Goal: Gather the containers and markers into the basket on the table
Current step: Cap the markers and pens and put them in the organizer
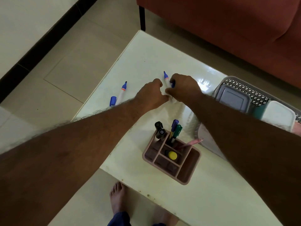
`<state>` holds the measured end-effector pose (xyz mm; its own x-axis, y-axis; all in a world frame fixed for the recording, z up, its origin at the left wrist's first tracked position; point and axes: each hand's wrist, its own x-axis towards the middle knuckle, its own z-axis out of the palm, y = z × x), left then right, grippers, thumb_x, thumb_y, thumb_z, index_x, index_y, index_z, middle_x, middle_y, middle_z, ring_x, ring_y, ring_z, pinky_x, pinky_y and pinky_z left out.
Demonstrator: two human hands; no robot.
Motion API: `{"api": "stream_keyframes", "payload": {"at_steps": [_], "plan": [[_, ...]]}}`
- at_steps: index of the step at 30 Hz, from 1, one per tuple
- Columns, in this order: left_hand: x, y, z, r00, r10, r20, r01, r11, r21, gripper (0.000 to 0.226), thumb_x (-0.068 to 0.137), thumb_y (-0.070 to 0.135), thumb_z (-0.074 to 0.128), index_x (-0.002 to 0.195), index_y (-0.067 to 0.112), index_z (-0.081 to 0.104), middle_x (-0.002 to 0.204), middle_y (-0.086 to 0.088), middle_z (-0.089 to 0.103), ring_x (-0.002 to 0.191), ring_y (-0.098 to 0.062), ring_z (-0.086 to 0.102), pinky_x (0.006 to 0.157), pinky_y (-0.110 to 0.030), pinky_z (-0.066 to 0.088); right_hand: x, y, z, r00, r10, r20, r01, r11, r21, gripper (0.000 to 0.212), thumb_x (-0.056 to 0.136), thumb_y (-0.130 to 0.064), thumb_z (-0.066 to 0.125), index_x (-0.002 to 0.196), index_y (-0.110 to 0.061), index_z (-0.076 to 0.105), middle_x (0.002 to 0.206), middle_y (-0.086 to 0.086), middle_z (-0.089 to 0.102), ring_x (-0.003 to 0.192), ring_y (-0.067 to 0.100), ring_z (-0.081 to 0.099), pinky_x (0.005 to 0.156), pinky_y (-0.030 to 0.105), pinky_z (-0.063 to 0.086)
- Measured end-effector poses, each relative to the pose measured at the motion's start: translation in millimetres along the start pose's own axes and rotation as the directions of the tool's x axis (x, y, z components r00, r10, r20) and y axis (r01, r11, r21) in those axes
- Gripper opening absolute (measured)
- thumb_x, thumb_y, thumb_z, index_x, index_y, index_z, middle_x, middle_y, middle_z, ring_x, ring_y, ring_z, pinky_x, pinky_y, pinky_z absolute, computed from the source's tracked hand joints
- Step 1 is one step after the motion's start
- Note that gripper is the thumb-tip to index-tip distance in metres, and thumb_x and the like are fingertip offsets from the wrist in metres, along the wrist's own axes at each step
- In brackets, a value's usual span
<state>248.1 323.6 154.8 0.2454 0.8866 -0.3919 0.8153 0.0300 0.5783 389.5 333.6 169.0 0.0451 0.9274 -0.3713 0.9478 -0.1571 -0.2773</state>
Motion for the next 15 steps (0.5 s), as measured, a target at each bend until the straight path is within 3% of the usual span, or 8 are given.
{"api": "stream_keyframes", "payload": {"at_steps": [5,8,10,12,15], "plan": [[-6,3,0,1.0,0.006,-0.017,-0.006,1.0,0.014,0.074,0.07,0.053,0.082,0.12,0.008,0.051,0.099,0.0,0.058,0.085,-0.014,0.051,0.072,-0.024,0.035,-5,-10,3,0.994,0.049,0.095,-0.06,0.991,0.119,0.027,0.078,-0.026,0.069,0.098,-0.01,0.066,0.089,0.007,0.07,0.08,0.025,0.067,0.076,0.033,0.056],[-8,2,-2,0.999,-0.028,-0.042,0.028,1.0,0.008,0.067,0.073,0.047,0.081,0.116,0.005,0.052,0.098,-0.002,0.057,0.086,-0.016,0.052,0.07,-0.026,0.034,-10,-10,-2,0.961,0.081,0.266,-0.188,0.894,0.407,0.019,0.082,-0.02,0.069,0.09,-0.003,0.072,0.078,0.016,0.075,0.077,0.031,0.075,0.073,0.038,0.063],[-6,-1,0,0.997,-0.056,-0.048,0.057,0.998,0.019,0.06,0.078,0.045,0.078,0.114,0.005,0.052,0.1,-0.006,0.061,0.089,-0.02,0.056,0.07,-0.028,0.035,-14,-6,-5,0.938,0.076,0.338,-0.25,0.825,0.507,0.026,0.086,-0.026,0.072,0.09,-0.001,0.072,0.079,0.016,0.075,0.077,0.028,0.076,0.07,0.041,0.063],[-6,-2,3,0.993,-0.081,-0.085,0.085,0.995,0.053,0.045,0.087,0.043,0.068,0.106,0.005,0.052,0.096,-0.007,0.06,0.094,-0.023,0.061,0.07,-0.029,0.037,-17,-4,-7,0.935,0.103,0.339,-0.272,0.823,0.499,0.029,0.09,-0.03,0.07,0.095,-0.002,0.072,0.086,0.015,0.076,0.076,0.025,0.075,0.07,0.041,0.063],[-10,1,1,0.985,-0.117,-0.124,0.131,0.985,0.111,0.026,0.092,0.029,0.058,0.101,0.006,0.051,0.095,-0.012,0.063,0.099,-0.031,0.063,0.069,-0.03,0.036,-23,0,-14,0.954,0.156,0.256,-0.268,0.824,0.498,0.015,0.09,-0.018,0.066,0.097,-0.006,0.073,0.091,0.013,0.075,0.071,0.021,0.068,0.066,0.034,0.06]]}}
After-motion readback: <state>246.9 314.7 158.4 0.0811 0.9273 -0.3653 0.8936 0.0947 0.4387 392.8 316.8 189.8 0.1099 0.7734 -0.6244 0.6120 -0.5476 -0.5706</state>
